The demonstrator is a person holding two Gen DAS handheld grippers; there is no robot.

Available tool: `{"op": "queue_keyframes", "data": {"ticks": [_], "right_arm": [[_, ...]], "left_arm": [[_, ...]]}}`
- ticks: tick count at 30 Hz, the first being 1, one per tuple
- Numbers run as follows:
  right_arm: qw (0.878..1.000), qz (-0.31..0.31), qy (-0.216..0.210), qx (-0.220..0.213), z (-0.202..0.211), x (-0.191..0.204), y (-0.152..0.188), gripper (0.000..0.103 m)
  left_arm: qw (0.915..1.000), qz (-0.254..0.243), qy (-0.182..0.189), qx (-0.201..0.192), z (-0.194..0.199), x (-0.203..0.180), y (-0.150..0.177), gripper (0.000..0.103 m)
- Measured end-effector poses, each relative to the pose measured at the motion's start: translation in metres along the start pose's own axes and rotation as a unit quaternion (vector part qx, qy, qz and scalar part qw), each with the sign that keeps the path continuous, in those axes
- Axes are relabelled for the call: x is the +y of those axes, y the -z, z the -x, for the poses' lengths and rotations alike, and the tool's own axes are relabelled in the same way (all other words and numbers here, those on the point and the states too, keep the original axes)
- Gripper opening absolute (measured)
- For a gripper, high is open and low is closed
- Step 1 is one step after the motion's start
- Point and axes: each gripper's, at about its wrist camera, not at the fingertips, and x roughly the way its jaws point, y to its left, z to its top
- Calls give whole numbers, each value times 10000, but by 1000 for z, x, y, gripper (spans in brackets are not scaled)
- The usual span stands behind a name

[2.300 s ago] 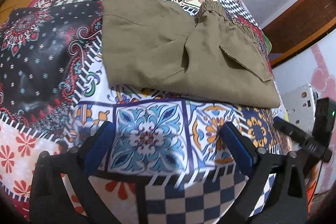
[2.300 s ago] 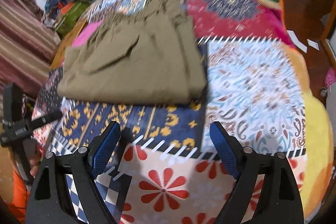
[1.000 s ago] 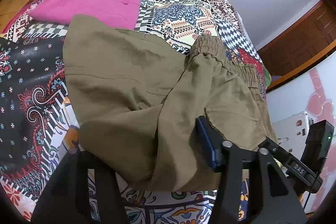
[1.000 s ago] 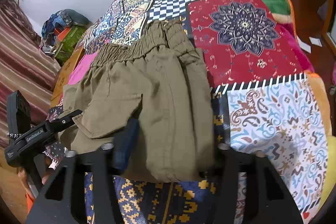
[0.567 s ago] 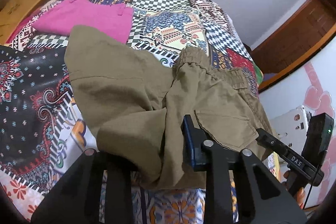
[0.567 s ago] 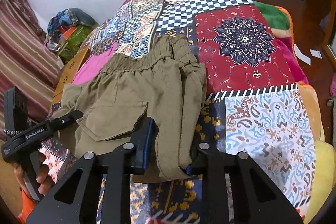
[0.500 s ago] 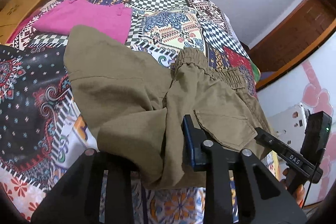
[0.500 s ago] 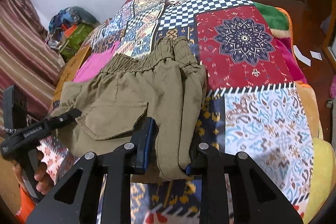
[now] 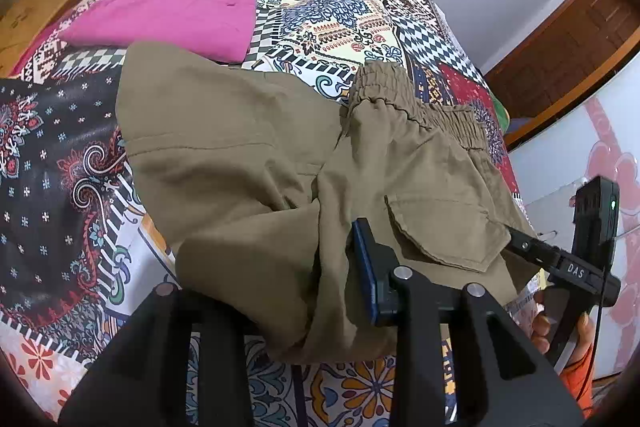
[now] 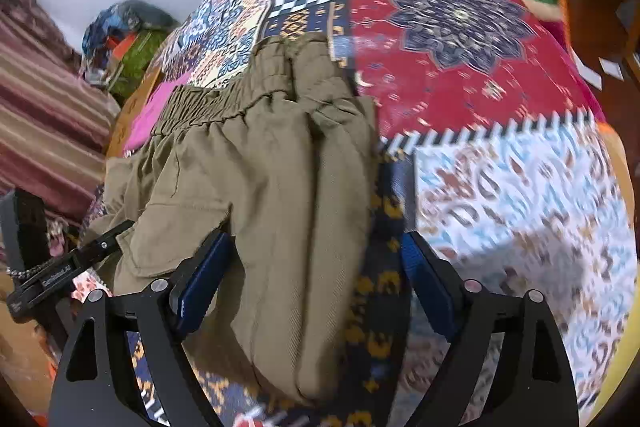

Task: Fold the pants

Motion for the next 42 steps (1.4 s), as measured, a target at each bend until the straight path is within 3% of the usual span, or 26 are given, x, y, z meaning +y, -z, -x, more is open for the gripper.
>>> {"op": "queue_keyframes", "data": {"ticks": [3, 5, 9, 10, 18, 29, 42], "right_arm": [[9997, 219, -132, 54, -6, 12, -2, 67], [9995, 315, -73, 2, -4, 19, -2, 60], [9987, 461, -111, -159, 2, 29, -2, 32], [9986, 474, -100, -216, 5, 32, -2, 30], [9974, 582, -31, -414, 25, 41, 1, 18], [9932, 897, -16, -744, 58, 76, 10, 16], [9872, 1188, -88, -1059, 71, 116, 9, 14]], "left_arm": [[9999, -90, -60, -13, 0, -3, 0, 33], [9999, -128, -94, -33, 1, -4, -1, 33], [9997, -187, -133, -131, 7, -9, -3, 29], [9995, -218, -147, -163, 9, -10, -4, 28], [9977, -472, -159, -458, 37, -27, -5, 17], [9949, -624, 37, -797, 82, -37, 4, 15], [9905, -539, 101, -1261, 132, -12, 2, 12]]}}
